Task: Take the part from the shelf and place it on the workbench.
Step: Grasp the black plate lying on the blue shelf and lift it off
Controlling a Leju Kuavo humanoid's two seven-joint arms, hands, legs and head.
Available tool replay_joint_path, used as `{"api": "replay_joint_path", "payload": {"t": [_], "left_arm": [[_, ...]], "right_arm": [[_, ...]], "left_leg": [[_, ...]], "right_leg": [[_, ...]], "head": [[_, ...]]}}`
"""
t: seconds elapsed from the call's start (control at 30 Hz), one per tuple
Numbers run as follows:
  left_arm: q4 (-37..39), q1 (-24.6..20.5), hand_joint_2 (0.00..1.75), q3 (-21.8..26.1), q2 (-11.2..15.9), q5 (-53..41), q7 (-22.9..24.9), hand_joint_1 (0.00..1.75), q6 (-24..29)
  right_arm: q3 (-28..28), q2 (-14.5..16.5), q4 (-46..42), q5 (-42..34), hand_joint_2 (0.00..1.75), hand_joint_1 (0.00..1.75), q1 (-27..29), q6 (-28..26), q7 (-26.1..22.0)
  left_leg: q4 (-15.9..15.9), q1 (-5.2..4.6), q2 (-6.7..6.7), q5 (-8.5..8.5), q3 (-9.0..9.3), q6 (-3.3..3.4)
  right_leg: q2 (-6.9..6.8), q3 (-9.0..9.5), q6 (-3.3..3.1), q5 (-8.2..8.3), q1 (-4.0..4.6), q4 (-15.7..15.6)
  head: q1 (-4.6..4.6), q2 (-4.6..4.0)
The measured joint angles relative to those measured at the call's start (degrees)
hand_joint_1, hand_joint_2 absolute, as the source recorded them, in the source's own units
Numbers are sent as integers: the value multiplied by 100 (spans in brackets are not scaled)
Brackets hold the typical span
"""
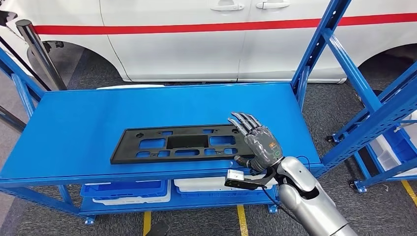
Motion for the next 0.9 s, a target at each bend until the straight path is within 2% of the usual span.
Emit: {"api": "replay_joint_path", "payload": {"t": [0.03, 0.07, 0.1, 0.13, 0.17, 0.23, 0.27, 0.37, 0.4, 0.47, 0.53, 0.57, 0.6, 0.63, 0.67, 0.73, 0.77, 0.8, 0.9], "left_arm": [[0, -2, 0, 0, 0, -15, 5, 0, -3], [0, -1, 0, 0, 0, -28, 10, 0, -5], [0, 0, 0, 0, 0, -37, 17, 0, -8], [0, -2, 0, 0, -1, -46, 24, 0, -10], [0, -5, 0, 0, -2, -58, 30, 0, -12], [0, -16, 0, 0, -4, -79, 45, 0, -16], [0, -20, 0, 0, -4, -90, 54, 0, -17], [-1, -25, 0, 0, -5, -122, 75, 0, -19], [-1, -27, 0, 0, -5, -129, 78, 0, -19], [0, -34, 0, 0, -4, -134, 81, 0, -19], [-1, -32, 0, 0, -4, -134, 85, 0, -21], [-1, -28, 0, 0, -4, -134, 87, 0, -22], [-1, -23, 0, 0, -4, -134, 90, 0, -24], [-1, -19, 0, 0, -4, -134, 90, 0, -27], [-1, -19, 0, 0, -4, -134, 91, 0, -30], [0, -26, 0, 0, -3, -134, 91, 0, -35], [0, -33, 0, 0, -3, -134, 91, 0, -37], [0, -37, 0, 0, -3, -134, 91, 0, -39], [0, -34, 0, 0, -4, -140, 94, 0, -45]], "right_arm": [[0, 2, 49, 9, 175, 0, -1, 10, -6], [0, 3, 98, 18, 175, 0, 0, 33, -13], [0, 6, 145, 25, 175, 0, -5, 61, -21], [1, 10, 185, 29, 175, 0, -19, 89, -31], [2, 20, 220, 34, 175, 0, -42, 112, -40], [6, 53, 289, 38, 175, 0, -112, 153, -51], [10, 72, 325, 40, 175, 0, -142, 178, -54], [36, 119, 434, 45, 175, 0, -197, 262, -61], [45, 134, 465, 42, 175, 0, -216, 283, -62], [68, 170, 510, 36, 175, 0, -255, 306, -65], [101, 198, 551, 33, 175, 0, -270, 313, -69], [114, 205, 570, 33, 175, 0, -270, 316, -71], [122, 209, 590, 33, 175, 0, -270, 319, -72], [128, 214, 607, 33, 175, 0, -271, 319, -73], [134, 219, 624, 33, 175, 0, -274, 319, -73], [139, 233, 654, 32, 175, 0, -287, 319, -74], [141, 238, 666, 30, 175, 0, -298, 321, -75], [145, 244, 679, 27, 175, 0, -307, 330, -77], [181, 265, 732, 19, 175, 0, -322, 382, -88]], "left_leg": [[6, -5, -1, -3, -3, 7], [14, -9, -3, -9, -3, 11], [29, -11, -8, -19, -3, 11], [51, -10, -13, -35, -1, 5], [81, -9, -16, -58, 1, -8], [149, -31, -19, -108, -21, -51], [170, -42, -18, -121, -35, -75], [190, -46, -14, -140, -51, -149], [260, -40, -13, -197, -78, -183], [723, -16, -8, -475, -285, -259], [1465, 5, -6, -813, -641, -310], [1742, 11, -6, -904, -781, -323], [1884, 14, -6, -911, -861, -329], [1830, 16, -6, -820, -848, -327], [1615, 17, -6, -652, -757, -318], [830, 13, -6, -234, -400, -272], [479, 1, -8, -109, -240, -242], [255, -14, -10, -53, -142, -215], [120, -30, -18, -44, -95, -134]], "right_leg": [[0, -183, 11, -128, -1, 356], [0, -305, 18, -162, -1, 576], [0, -319, 19, -74, -2, 572], [-1, -219, 14, 114, -4, 338], [-2, -46, 2, 333, -5, -40], [0, 264, -36, 567, 7, -690], [1, 325, -58, 581, 15, -832], [2, 338, -145, 573, 18, -891], [0, 347, -180, 581, 7, -907], [-6, 360, -230, 592, -14, -931], [-9, 359, -248, 587, -12, -930], [-12, 359, -251, 585, -10, -928], [-13, 361, -252, 583, -10, -926], [-13, 365, -252, 580, -10, -925], [-11, 373, -250, 576, -10, -924], [-6, 395, -234, 564, -8, -924], [-2, 396, -216, 559, -1, -920], [0, 391, -191, 558, 3, -921], [0, 381, -93, 565, 4, -942]], "head": [[-2, 0], [-1, 0], [-1, 0], [-1, 0], [0, 0], [-3, 0], [-4, 0], [-6, 0], [-7, 0], [-10, 0], [-12, 0], [-13, 0], [-12, 0], [-13, 0], [-13, 0], [-11, 0], [-11, 0], [-10, 0], [-10, 0]]}}
